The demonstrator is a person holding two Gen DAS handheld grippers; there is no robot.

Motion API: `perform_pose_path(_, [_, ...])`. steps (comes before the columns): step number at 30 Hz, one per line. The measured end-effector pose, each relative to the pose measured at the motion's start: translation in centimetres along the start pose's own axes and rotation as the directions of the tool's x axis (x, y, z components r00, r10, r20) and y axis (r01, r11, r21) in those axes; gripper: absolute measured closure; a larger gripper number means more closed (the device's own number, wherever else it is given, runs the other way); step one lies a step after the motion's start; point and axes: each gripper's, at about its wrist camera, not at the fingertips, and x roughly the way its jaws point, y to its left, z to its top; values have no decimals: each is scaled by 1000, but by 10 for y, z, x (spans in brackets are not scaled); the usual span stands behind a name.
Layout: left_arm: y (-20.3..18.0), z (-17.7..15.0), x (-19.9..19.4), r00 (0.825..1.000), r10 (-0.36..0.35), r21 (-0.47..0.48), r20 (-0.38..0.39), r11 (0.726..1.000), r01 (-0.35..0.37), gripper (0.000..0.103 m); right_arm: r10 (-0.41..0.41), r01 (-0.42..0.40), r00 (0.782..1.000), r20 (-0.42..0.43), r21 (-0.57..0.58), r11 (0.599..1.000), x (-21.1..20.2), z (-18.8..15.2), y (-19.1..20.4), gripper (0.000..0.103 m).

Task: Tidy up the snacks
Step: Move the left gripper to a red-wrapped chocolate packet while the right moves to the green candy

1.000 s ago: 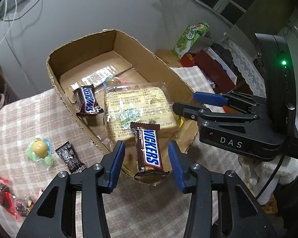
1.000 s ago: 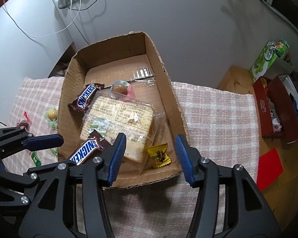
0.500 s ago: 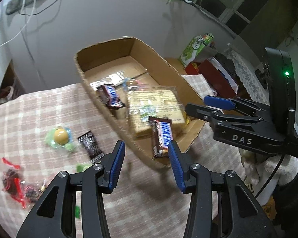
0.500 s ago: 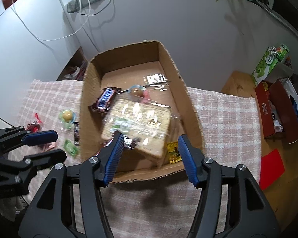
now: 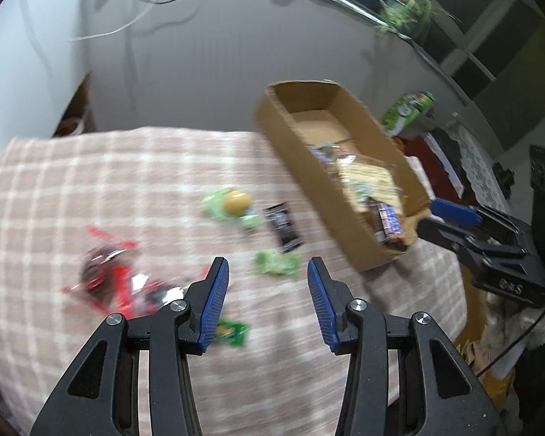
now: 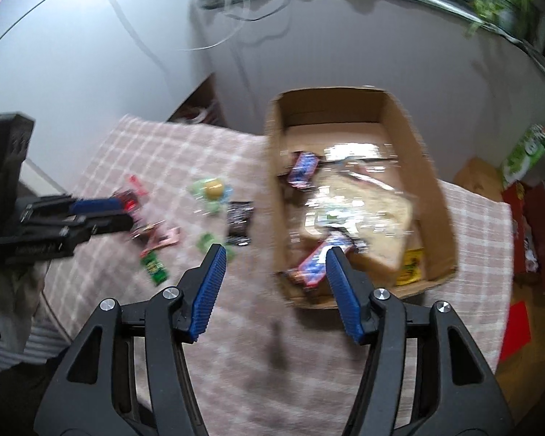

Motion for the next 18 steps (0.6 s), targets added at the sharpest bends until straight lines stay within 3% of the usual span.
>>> perform_pose_path(8, [54,-21,-17,998,65,-95,-1,993,-65,59,59,-70,995,-83,-140,988,35,-14,54,43])
perform_pose_path(18, [62,-29,-8,994,101,-44,-39,994,-103,54,73,-118,981,-179,-257,959,79,-30,96,43])
